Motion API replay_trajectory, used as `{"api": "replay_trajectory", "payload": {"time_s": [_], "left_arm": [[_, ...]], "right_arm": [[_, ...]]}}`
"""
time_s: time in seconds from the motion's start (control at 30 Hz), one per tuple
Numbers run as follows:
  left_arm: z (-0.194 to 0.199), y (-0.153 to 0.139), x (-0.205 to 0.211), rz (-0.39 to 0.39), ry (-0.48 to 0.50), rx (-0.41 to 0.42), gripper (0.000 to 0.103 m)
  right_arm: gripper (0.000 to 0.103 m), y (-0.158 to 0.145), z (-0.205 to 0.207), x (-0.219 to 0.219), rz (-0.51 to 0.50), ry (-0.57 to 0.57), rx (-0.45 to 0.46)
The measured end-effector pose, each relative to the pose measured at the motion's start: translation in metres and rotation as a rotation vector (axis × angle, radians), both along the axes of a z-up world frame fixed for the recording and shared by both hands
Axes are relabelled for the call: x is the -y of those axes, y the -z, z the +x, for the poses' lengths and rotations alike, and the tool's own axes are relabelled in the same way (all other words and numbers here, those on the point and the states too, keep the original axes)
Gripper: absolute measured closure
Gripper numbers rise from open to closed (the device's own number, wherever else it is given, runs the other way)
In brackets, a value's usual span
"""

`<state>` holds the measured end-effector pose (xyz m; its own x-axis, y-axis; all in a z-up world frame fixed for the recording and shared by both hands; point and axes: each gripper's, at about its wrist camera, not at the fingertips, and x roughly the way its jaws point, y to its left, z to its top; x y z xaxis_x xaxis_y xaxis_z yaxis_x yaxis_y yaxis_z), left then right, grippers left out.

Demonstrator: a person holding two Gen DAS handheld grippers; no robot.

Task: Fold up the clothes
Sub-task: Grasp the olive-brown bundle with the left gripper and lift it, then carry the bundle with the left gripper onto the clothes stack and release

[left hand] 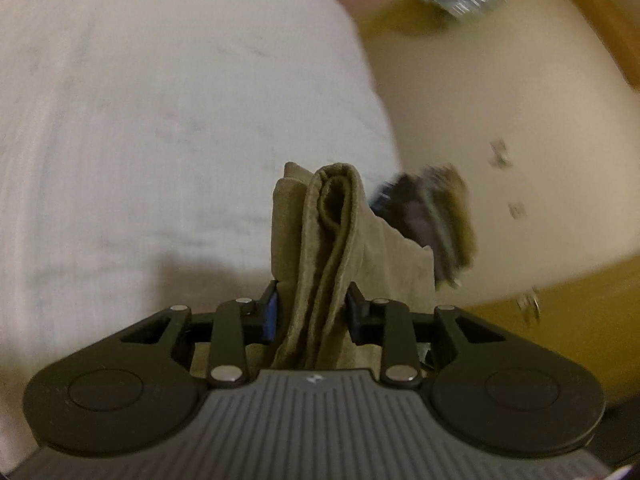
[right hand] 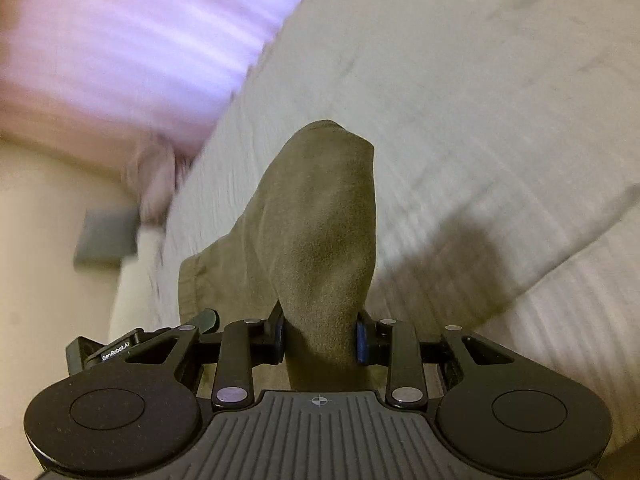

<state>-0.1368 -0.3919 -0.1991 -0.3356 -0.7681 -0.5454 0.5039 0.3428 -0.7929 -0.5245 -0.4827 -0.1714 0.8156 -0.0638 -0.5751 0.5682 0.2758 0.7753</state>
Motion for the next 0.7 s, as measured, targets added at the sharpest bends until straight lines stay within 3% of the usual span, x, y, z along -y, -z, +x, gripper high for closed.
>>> {"api": "replay_trajectory", "payload": {"time_s": [0.1,0.33,0.5,0.7], "left_arm": [[-0.018,-0.023,0.049,-0.011,0.098,-0.01,0.076],[-0.103,-0.058,0.181,-0.059,0.258,-0.023,0.076],[-0.164,-0.075,0.282,-0.09,0.311,-0.037,0.076],[-0.221,-0.103,0.407,-0.152,0.339,-0.023,0.076]], "right_arm": [[0.072,-0.026,-0.038,0.011,-0.011,0.112,0.009],[0.072,-0.069,-0.138,0.069,-0.065,0.316,0.009],[0.072,-0.092,-0.201,0.15,-0.086,0.392,0.026],[0.072,-0.126,-0.245,0.252,-0.153,0.442,0.026]]}}
